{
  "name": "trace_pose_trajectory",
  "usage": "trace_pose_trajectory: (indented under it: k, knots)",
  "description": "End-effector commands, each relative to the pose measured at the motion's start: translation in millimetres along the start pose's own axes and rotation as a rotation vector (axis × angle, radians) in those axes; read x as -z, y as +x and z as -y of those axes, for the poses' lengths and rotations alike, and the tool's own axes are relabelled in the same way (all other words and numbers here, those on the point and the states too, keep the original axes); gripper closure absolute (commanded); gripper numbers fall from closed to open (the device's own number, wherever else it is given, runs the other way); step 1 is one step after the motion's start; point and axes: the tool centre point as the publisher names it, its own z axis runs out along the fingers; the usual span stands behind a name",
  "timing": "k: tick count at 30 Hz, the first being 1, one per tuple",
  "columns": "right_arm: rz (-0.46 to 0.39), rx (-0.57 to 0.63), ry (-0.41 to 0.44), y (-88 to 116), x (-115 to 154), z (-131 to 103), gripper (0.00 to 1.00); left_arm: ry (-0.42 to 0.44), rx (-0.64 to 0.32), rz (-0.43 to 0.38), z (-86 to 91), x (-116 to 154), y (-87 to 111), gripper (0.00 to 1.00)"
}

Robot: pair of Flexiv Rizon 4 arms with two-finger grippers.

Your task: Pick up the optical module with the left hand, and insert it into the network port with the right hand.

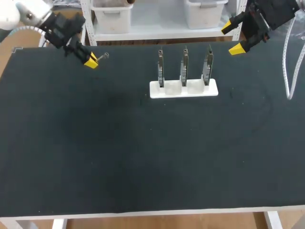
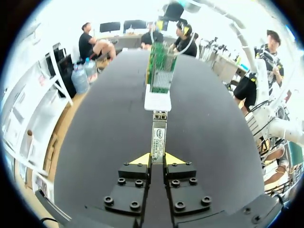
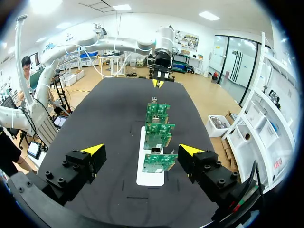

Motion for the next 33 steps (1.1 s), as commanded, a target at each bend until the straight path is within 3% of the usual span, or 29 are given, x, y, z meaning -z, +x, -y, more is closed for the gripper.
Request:
trace_pose_trajectory:
  k: [1, 5, 7, 33]
  knots:
    - [0.0, 0.001, 0.002, -0.2, 0.0, -0.8, 0.0, -0.023, -0.024, 0.121, 7.6, -1.5, 6.1, 1.0]
    - [0.0, 0.001, 0.002, -0.2, 0.0, -0.8, 0.0, -0.022, -0.03, 0.132, 8.8, -5.3, 2.3, 1.0]
    - [0.0, 0.001, 0.002, -0.2, 0.0, -0.8, 0.0, -0.022, -0.03, 0.054, 9.1, -8.0, 1.1, 1.0]
    - [0.0, 0.001, 0.002, -0.2, 0.0, -0.8, 0.0, -0.022, -0.03, 0.054, 9.1, -8.0, 1.1, 1.0]
